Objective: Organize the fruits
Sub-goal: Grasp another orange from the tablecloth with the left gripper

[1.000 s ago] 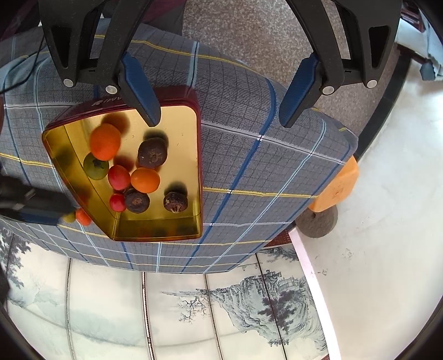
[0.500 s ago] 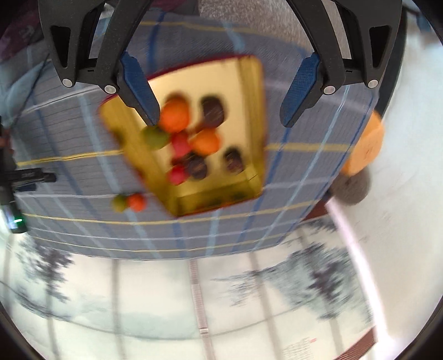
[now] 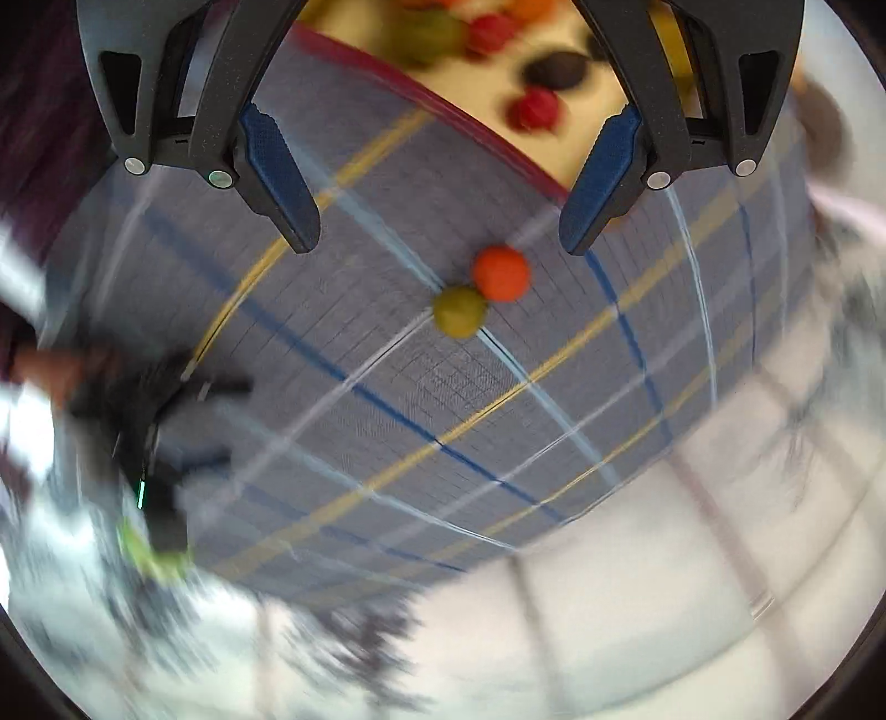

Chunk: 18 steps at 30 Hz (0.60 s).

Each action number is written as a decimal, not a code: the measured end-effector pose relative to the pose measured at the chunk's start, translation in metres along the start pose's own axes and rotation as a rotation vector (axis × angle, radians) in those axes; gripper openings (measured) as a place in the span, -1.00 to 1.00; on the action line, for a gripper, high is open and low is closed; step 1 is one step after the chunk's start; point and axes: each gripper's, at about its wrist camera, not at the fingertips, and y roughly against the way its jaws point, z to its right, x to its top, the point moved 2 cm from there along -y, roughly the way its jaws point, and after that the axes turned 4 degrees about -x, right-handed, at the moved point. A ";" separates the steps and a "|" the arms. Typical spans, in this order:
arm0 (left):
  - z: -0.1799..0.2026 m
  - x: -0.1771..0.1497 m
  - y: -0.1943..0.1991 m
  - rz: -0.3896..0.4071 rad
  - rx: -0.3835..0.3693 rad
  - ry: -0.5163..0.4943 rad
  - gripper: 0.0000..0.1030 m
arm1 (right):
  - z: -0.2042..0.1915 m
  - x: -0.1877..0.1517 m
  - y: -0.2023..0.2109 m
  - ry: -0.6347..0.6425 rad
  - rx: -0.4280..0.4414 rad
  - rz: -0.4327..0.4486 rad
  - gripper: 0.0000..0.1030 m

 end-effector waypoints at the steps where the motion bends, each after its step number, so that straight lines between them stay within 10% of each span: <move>1: 0.002 0.005 -0.010 -0.025 0.012 -0.091 0.72 | 0.000 0.000 0.000 0.001 0.001 0.000 1.00; 7: -0.014 0.012 -0.057 -0.163 -0.047 -0.255 0.54 | 0.000 -0.001 0.001 0.002 0.003 0.001 1.00; 15: -0.049 0.011 -0.099 -0.204 -0.147 -0.201 0.35 | 0.000 0.000 0.001 0.002 0.004 0.001 1.00; 18: -0.045 0.005 -0.110 -0.226 -0.209 -0.194 -0.01 | 0.000 0.000 0.000 0.002 0.005 0.001 1.00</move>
